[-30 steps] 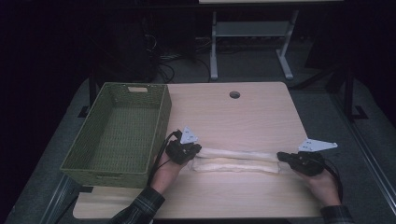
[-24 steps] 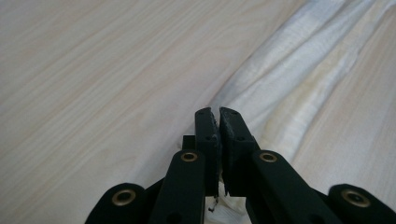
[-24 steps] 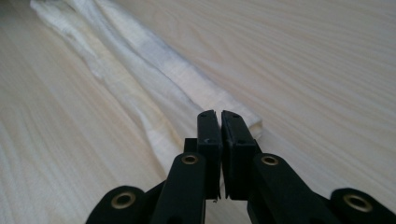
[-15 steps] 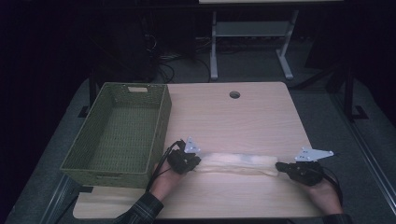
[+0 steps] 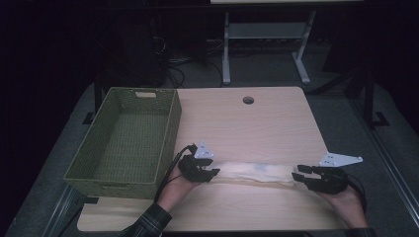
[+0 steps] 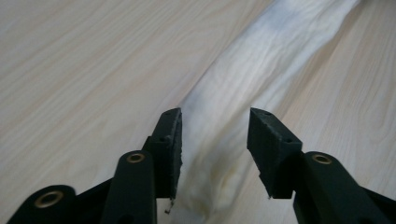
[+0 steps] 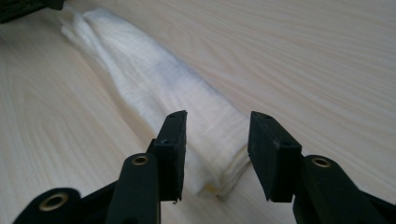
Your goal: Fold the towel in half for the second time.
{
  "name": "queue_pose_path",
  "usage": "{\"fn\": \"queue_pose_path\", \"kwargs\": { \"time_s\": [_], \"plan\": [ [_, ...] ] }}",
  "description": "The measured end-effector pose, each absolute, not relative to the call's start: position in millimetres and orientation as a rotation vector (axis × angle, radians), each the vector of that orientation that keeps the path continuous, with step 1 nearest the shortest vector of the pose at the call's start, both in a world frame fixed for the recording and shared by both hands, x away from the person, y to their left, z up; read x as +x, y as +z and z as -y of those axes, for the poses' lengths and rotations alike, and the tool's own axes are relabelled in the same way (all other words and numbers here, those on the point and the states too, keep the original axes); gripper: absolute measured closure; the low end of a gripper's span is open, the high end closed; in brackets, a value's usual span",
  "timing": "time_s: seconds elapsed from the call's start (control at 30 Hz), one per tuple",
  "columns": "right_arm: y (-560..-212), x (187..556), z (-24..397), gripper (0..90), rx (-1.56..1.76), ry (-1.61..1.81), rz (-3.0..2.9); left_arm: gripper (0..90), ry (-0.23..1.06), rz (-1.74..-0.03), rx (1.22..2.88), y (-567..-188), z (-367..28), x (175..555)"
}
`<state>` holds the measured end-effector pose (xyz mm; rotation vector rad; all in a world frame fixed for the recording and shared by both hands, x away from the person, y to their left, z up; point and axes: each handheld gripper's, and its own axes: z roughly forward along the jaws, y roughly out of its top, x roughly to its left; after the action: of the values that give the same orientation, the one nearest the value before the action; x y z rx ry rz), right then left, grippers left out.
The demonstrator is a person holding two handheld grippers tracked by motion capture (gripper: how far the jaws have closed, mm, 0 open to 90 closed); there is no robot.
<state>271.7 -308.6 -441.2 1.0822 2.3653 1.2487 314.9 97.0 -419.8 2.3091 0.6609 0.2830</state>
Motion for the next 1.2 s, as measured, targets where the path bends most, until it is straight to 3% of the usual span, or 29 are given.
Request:
{"fn": "queue_pose_path", "kwargs": {
  "time_s": [0.4,0.77,1.07,1.2],
  "plan": [
    [-446.5,301.3,304.1,56.9,1.151,1.17,-2.339,42.6,0.263,-0.544,2.297,-418.8,-65.9,346.3],
    [-467.6,313.4,298.5,58.3,1.215,1.126,-2.393,35.1,0.118,-0.435,2.387,-451.5,-31.3,364.6],
    [-471.8,312.7,297.0,64.0,1.22,1.096,-2.41,35.0,0.07,-0.428,2.425,-462.4,-27.9,365.1],
    [-473.6,313.3,297.4,67.0,1.222,1.109,-2.419,39.7,0.063,-0.418,2.424,-462.3,-28.3,364.9]
  ]
}}
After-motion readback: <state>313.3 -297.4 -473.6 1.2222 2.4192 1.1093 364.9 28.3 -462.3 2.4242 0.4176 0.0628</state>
